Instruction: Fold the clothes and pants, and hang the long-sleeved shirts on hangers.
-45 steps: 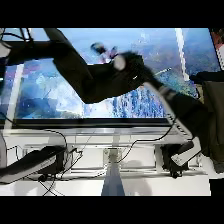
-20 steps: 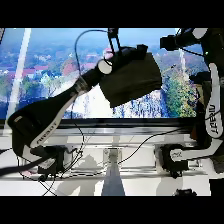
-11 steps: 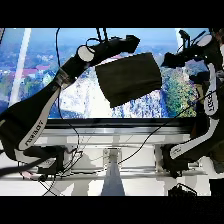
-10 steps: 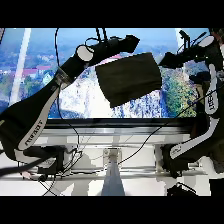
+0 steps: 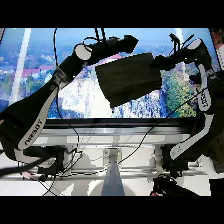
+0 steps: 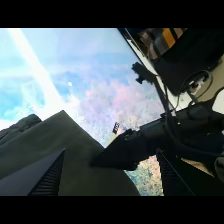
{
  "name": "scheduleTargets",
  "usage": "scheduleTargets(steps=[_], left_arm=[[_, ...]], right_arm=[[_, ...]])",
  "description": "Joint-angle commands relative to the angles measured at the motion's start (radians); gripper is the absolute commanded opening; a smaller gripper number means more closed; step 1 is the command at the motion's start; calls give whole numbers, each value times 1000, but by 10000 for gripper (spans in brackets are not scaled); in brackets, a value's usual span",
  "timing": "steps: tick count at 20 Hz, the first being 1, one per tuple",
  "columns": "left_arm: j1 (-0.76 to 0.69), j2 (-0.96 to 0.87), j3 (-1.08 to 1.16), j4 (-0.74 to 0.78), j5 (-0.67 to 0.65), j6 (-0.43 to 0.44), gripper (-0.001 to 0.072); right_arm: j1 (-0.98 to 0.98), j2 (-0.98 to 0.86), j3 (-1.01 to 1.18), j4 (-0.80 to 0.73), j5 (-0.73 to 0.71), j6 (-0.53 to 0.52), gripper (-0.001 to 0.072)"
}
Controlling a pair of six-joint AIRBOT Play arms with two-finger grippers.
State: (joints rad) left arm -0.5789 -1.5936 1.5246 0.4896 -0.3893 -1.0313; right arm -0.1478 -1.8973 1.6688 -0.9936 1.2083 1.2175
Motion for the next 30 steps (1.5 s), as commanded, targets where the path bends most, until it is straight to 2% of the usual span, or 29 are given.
scheduleTargets(steps=[1,3,5,7,9,11,12,13,14,15,17,20,21,22,23,27,30], left_arm=[[1,-1,0,3,-1,0,642],[1,-1,0,52,-1,0,642],[1,-1,0,97,-2,0,642],[1,-1,0,116,-1,0,642],[1,-1,1,142,-1,0,642],[1,-1,1,193,-1,0,642],[1,-1,1,200,-1,0,642],[4,-1,1,199,-1,0,642],[8,1,1,204,-2,0,642],[16,5,1,235,-2,0,642],[56,27,1,348,-37,0,641],[173,97,1,418,-211,-1,634],[218,125,1,419,-277,-1,508],[264,153,1,419,-351,0,229],[313,184,1,420,-414,1,23],[482,320,1,423,-584,0,20],[587,433,1,423,-644,0,20]], right_arm=[[16,-47,2,-21,-58,102,635],[10,-93,2,59,13,109,628],[15,-140,2,147,109,107,590],[43,-184,2,238,188,105,593],[89,-206,2,306,185,97,632],[140,-206,2,364,158,74,623],[167,-206,2,403,153,53,581],[192,-205,2,435,156,37,437],[216,-203,2,460,169,24,179],[233,-195,2,484,180,13,25],[235,-158,19,508,179,-29,24],[166,-69,82,507,129,-27,25],[131,-27,101,507,104,-21,25],[94,14,119,507,85,-12,25],[54,59,136,505,71,9,24],[-119,264,163,440,38,119,24],[-264,431,163,257,42,270,24]])
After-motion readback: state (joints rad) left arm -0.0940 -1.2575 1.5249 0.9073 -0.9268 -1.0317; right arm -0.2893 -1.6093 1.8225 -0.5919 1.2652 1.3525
